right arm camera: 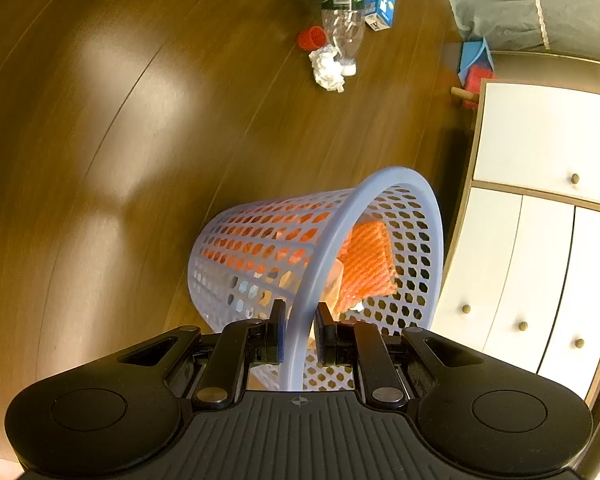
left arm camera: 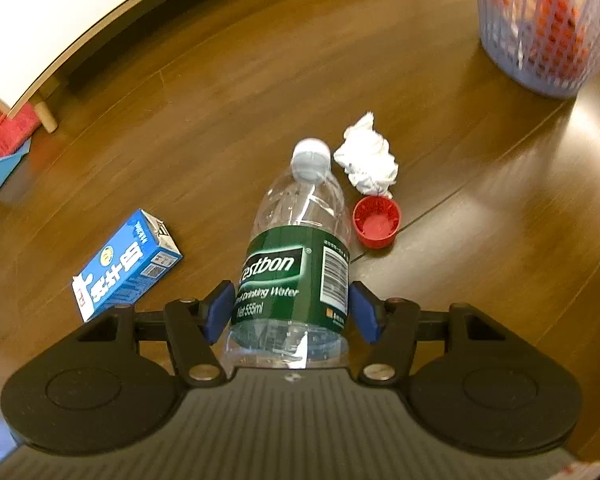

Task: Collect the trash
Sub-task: 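Lower the left tool onto the bottle's label and close it, then lift the water bottle with the left tool and carry it over the basket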

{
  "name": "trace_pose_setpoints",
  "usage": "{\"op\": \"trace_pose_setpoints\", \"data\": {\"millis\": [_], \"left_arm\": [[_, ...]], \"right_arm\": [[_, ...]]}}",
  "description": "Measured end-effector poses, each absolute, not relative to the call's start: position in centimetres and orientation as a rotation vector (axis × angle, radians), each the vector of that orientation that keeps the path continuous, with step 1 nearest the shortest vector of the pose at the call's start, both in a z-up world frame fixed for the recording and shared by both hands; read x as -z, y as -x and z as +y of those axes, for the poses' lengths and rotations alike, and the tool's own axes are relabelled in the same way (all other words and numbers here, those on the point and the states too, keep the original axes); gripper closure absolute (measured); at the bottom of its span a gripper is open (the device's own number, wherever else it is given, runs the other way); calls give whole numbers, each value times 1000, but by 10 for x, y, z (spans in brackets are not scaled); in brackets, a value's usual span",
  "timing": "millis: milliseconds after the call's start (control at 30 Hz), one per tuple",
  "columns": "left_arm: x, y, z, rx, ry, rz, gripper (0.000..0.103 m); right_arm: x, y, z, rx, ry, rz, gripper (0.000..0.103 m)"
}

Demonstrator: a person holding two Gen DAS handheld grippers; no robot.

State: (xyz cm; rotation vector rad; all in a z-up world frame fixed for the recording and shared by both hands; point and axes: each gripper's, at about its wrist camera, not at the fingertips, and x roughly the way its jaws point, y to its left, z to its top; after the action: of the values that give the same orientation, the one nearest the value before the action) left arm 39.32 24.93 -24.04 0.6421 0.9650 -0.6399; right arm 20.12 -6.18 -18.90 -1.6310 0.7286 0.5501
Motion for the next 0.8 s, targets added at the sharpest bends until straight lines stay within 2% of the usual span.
{"op": "trace_pose_setpoints", "data": {"millis": [800], "left_arm": [[147,-348,261,676,-541,869,45]], "right_arm": [[186,-202,-58,-546,1653,745,92]]}}
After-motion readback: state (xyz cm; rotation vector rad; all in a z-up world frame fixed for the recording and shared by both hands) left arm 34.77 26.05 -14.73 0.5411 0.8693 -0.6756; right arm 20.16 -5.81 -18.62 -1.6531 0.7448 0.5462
